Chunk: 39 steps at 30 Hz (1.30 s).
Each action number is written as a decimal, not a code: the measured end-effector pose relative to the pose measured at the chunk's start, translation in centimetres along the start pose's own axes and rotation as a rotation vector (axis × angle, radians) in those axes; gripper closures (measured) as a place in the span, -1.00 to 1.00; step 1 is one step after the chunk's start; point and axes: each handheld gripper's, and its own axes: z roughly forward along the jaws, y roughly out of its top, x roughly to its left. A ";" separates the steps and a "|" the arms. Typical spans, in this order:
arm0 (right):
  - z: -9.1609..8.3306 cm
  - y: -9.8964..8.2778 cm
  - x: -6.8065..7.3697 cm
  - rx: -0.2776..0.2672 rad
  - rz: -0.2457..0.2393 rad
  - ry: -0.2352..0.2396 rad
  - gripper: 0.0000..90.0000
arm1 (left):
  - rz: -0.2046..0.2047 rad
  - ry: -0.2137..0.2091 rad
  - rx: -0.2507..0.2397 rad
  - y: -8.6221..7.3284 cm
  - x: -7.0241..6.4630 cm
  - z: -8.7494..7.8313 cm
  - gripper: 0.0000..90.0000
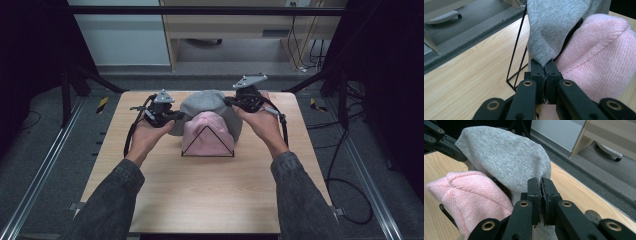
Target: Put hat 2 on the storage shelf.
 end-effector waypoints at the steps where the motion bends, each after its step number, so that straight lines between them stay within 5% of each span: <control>1: 0.0 0.0 0.0 -0.002 0.000 0.000 0.92 | -0.001 -0.001 -0.001 0.0 0.0 0.0 0.95; 24: 0.4 -0.5 0.6 0.020 -0.004 0.019 0.92 | -0.023 -0.003 0.004 -1.3 -0.1 0.6 0.95; 39: 1.7 -1.5 1.2 0.059 -0.004 0.033 0.91 | -0.043 0.009 0.048 -2.9 0.6 1.4 0.95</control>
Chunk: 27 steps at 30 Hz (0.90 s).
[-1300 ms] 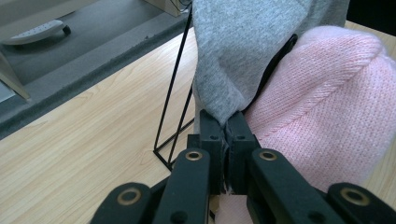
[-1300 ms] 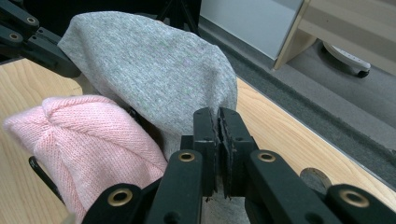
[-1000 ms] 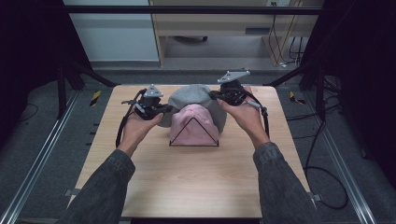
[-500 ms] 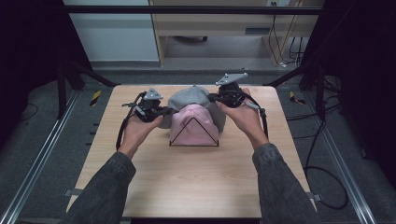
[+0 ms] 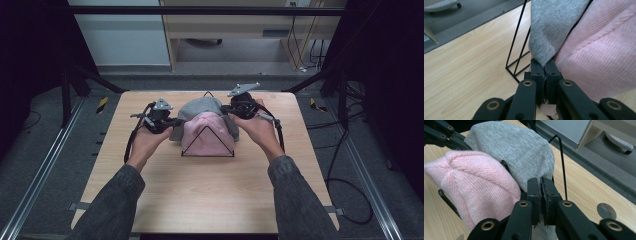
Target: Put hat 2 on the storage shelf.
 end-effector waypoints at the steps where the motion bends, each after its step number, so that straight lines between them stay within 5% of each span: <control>1: 0.1 0.0 0.0 0.000 0.000 0.000 0.91 | -0.002 0.001 -0.001 -0.1 0.1 0.0 0.95; 12: 0.5 -0.4 0.4 -0.004 0.015 -0.003 0.69 | -0.015 -0.001 0.012 -0.9 0.2 0.4 0.94; 27: -1.6 -1.5 0.0 0.000 0.039 -0.038 0.46 | -0.042 0.022 0.034 -1.6 0.2 0.9 0.84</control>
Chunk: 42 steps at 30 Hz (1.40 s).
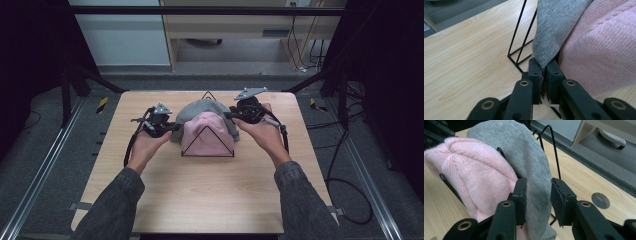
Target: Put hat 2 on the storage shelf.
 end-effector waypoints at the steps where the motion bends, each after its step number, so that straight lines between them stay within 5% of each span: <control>1: -0.1 -0.1 -0.1 0.002 0.000 -0.002 0.44 | 0.002 0.005 -0.002 0.0 0.0 0.0 0.81; 11: -1.6 -1.5 -0.1 0.014 0.031 -0.047 0.09 | 0.003 0.078 -0.020 0.1 -0.5 -1.9 0.08; 23: -4.6 -1.9 0.7 -0.031 0.077 -0.107 -0.62 | 0.001 0.081 -0.004 -0.1 -1.4 -5.5 -0.67; 32: -6.5 -3.0 1.8 -0.077 0.078 -0.117 -0.80 | 0.057 0.034 -0.001 -0.9 -3.5 -7.4 -0.82; 42: -7.5 -7.2 3.1 -0.063 0.093 -0.087 -0.84 | 0.074 0.001 0.012 -3.8 -4.7 -7.9 -0.86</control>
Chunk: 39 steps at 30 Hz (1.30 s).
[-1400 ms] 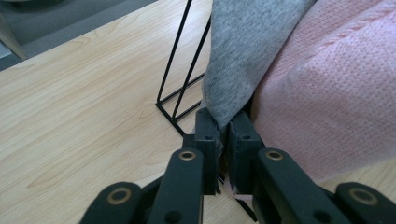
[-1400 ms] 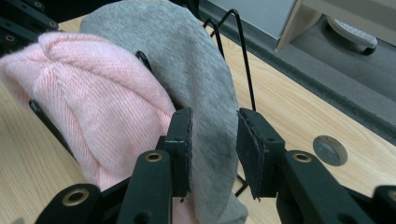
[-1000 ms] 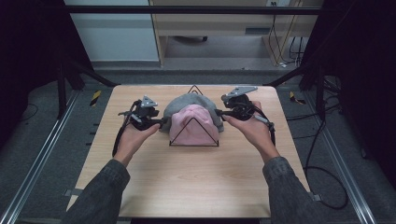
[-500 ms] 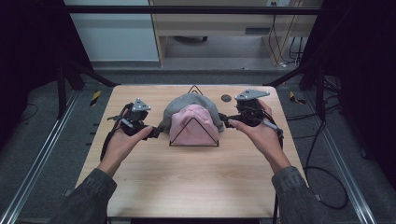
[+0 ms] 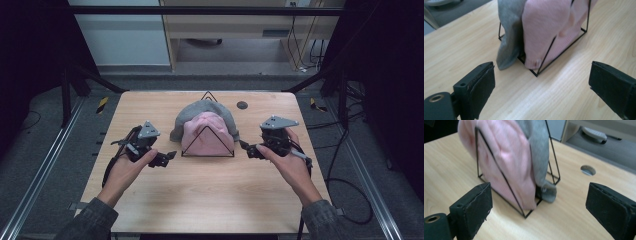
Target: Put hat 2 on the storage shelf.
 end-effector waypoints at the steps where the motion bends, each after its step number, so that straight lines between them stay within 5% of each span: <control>1: -0.1 -0.4 0.0 0.008 0.003 0.005 -0.84 | 0.000 -0.005 0.002 -0.4 -0.1 0.0 -0.86; 14: -0.6 -7.0 -0.7 0.105 0.055 -0.014 -0.76 | -0.004 0.011 0.126 -5.2 0.4 1.0 -0.85; 22: 0.4 -10.5 -0.7 0.177 0.089 0.008 -0.74 | -0.040 -0.003 0.172 -7.5 0.9 2.2 -0.85; 32: 1.6 -12.6 -2.5 0.209 0.160 -0.050 -0.74 | -0.094 -0.013 0.226 -9.9 1.9 3.9 -0.85; 39: 2.3 -13.6 -2.4 0.255 0.147 -0.058 -0.76 | -0.103 -0.028 0.251 -10.9 1.9 4.4 -0.88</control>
